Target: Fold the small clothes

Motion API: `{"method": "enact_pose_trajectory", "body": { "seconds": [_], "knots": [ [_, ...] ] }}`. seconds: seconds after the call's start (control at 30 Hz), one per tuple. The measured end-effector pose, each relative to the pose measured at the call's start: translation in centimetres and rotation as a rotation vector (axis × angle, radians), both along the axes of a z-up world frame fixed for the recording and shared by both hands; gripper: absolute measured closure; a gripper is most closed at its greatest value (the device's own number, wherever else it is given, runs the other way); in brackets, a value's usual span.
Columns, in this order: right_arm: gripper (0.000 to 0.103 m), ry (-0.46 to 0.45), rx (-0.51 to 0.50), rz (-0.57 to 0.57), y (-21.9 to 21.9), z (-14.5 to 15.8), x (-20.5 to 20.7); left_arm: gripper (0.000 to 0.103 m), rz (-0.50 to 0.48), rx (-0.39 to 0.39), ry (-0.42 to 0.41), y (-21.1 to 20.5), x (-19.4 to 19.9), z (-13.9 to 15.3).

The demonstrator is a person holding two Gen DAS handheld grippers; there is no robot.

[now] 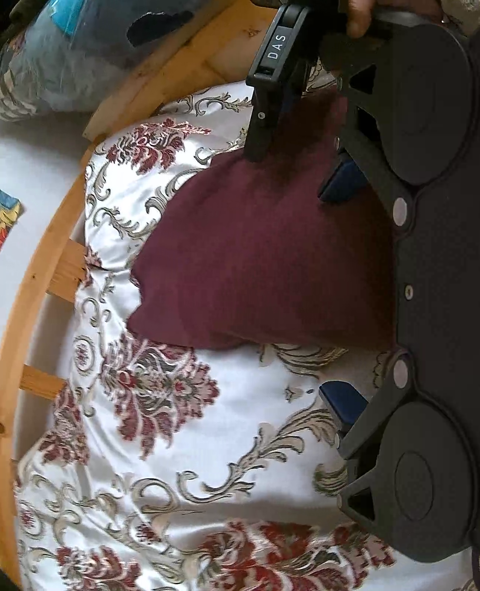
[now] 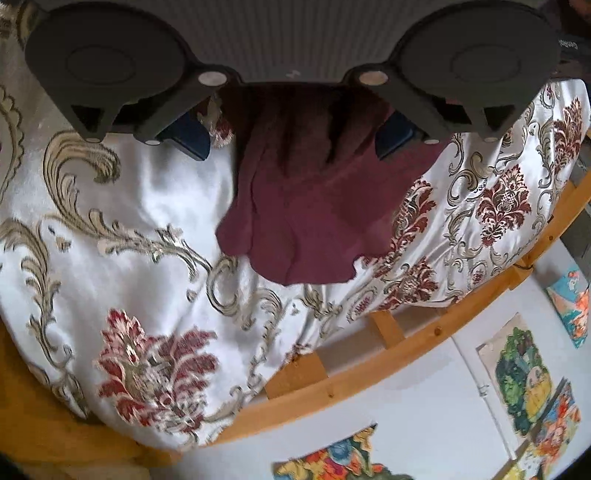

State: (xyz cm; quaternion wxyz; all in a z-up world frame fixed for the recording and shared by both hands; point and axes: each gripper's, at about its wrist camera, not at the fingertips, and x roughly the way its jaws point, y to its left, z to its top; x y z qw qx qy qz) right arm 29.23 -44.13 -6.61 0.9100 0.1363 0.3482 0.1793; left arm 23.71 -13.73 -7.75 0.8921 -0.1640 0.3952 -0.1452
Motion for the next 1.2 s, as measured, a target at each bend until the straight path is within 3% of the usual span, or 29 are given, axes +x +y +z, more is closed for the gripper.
{"method": "enact_pose_trajectory", "body": {
  "seconds": [0.23,0.5,0.6,0.67,0.8,0.87,0.97,1.1,1.2],
  "knots": [
    [0.004,-0.005,0.039,-0.032,-0.7,-0.2,0.2,0.001,0.002,-0.043,0.042,0.4,0.3,-1.2],
    [0.004,-0.139,0.073,-0.087,0.0,0.2,0.9,0.001,-0.003,-0.075,0.004,0.8,-0.2,-2.4],
    [0.022,-0.191,0.009,-0.134,0.8,0.3,1.6,0.001,-0.009,-0.089,-0.015,1.0,-0.4,-2.7],
    [0.040,-0.211,-0.023,-0.157,1.2,0.1,2.2,0.001,-0.012,-0.098,-0.022,1.2,-0.5,-2.9],
    [0.048,-0.195,-0.059,-0.197,1.4,-0.5,3.5,0.001,-0.015,-0.105,-0.037,1.3,-0.6,-3.1],
    [0.070,-0.199,-0.093,-0.188,1.6,-0.6,3.9,0.001,-0.012,-0.107,-0.048,1.2,-0.7,-3.2],
    [0.086,-0.251,-0.118,-0.145,2.2,-0.3,3.5,0.001,-0.004,-0.115,-0.060,1.4,-1.0,-3.3],
    [0.088,-0.361,-0.190,-0.040,4.5,0.7,2.2,0.001,0.002,-0.114,-0.066,1.3,-1.1,-3.3],
    [0.088,-0.367,-0.233,-0.028,5.5,1.0,2.0,0.000,0.005,-0.117,-0.067,1.3,-1.1,-3.4]
  ]
}}
